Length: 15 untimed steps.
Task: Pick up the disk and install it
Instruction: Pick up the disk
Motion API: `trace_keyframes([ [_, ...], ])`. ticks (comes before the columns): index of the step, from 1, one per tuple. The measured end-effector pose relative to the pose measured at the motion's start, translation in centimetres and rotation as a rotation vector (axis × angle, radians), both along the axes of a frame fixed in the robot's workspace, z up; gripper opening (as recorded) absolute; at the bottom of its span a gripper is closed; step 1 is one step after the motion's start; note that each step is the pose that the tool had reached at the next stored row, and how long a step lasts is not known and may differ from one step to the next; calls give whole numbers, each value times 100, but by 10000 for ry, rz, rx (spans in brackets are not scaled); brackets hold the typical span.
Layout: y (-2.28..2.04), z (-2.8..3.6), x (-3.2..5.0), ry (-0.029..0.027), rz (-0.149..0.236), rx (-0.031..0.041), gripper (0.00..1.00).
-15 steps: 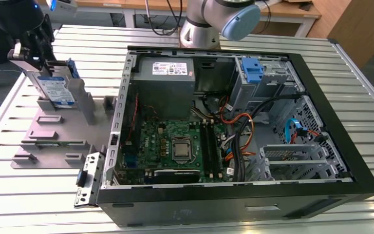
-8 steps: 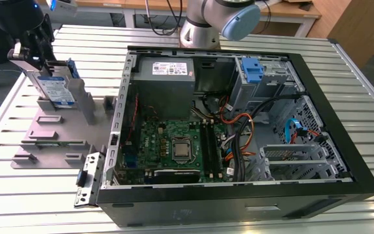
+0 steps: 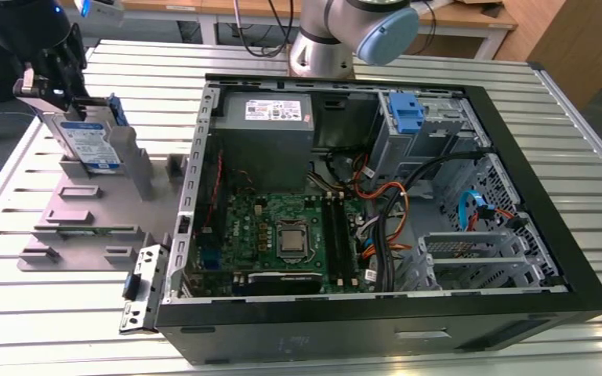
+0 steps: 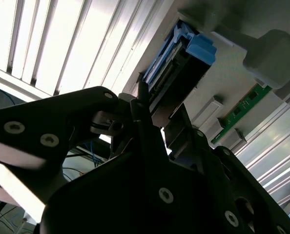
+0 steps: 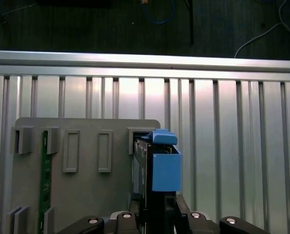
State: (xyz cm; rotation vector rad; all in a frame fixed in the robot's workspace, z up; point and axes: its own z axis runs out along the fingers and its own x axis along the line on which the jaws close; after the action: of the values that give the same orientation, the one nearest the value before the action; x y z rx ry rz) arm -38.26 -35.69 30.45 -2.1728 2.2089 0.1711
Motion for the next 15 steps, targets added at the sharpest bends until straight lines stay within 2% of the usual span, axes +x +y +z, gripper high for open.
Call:
trace_keyframes([
  [15, 0, 7, 0, 0, 0, 0, 35],
])
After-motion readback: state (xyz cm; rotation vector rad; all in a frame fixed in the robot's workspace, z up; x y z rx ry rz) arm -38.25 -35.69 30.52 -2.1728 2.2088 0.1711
